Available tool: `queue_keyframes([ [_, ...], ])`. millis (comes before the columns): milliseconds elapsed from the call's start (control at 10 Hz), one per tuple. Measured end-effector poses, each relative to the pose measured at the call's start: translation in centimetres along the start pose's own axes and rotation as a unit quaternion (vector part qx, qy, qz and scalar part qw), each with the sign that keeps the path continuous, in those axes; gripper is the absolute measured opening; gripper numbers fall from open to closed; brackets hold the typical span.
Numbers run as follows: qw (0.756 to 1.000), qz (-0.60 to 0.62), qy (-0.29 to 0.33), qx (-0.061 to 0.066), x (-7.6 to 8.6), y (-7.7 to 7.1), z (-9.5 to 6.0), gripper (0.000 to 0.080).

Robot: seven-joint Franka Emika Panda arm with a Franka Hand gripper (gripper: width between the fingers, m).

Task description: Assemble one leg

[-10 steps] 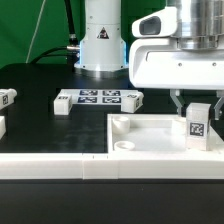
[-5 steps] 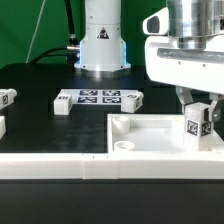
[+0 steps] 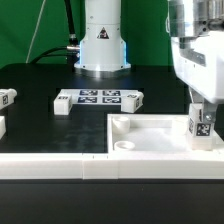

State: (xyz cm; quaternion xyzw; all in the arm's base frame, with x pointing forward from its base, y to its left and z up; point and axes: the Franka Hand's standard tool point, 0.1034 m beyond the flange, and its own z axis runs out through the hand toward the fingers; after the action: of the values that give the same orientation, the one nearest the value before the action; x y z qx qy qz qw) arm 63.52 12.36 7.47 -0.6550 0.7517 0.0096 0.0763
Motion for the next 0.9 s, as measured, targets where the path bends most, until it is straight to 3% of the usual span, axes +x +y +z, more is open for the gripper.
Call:
queue_keyframes([
  [400,0.998,0.066,-0.009,0.000,-0.01,-0.03,0.05,0.0299],
  [500,0.999,0.047,-0.009,-0.001,-0.02,-0.01,0.06,0.0483],
  [600,0.999,0.034,-0.010,-0.003,-0.07,0.02,0.04,0.0611],
  [800,0.998,-0.056,-0.012,-0.021,-0.43,0.36,-0.06,0.0638],
  [900,0.993,-0.119,-0.013,-0.019,-0.56,0.33,-0.09,0.0647],
])
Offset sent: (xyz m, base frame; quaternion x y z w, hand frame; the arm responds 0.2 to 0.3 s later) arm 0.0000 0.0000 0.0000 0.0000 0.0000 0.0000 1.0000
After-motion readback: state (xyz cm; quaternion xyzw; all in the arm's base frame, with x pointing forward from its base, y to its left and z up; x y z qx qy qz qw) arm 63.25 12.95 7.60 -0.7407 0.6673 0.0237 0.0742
